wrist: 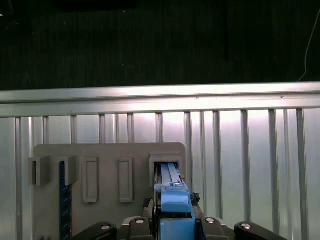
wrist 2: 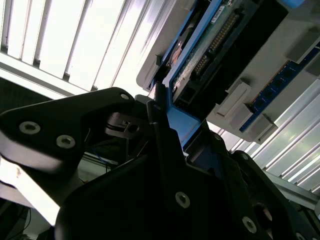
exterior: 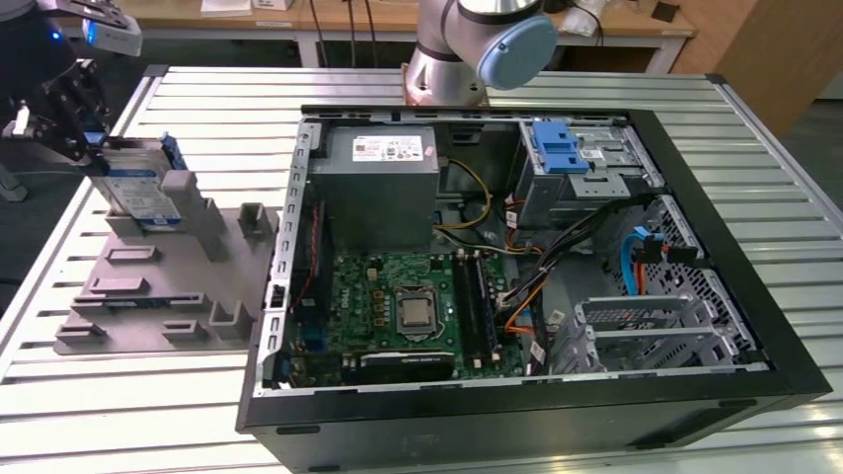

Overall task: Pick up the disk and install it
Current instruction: 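Pick up the disk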

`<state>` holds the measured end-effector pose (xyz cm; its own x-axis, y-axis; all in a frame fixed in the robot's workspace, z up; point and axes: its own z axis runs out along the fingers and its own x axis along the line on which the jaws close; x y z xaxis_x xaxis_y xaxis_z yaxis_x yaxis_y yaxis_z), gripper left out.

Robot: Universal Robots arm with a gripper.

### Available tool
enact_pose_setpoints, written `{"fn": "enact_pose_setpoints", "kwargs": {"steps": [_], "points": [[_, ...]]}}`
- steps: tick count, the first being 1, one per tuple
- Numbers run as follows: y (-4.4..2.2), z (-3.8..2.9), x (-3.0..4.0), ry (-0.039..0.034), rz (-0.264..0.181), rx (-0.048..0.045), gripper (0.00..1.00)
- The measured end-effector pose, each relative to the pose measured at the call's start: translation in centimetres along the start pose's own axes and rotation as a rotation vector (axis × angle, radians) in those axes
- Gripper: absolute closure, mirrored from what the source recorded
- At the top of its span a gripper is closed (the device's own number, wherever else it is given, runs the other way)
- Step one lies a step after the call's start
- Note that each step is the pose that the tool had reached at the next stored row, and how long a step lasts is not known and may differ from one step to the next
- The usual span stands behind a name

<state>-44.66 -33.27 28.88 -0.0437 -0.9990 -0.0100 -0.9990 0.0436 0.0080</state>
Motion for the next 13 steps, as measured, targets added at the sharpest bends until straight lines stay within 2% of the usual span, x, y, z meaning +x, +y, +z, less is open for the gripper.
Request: {"fn": "enact_pose_setpoints", "kwargs": {"steps": [13], "points": [[0.00,-0.27,0.00,0.0003,0.000,-0.0003,0.64]]}}
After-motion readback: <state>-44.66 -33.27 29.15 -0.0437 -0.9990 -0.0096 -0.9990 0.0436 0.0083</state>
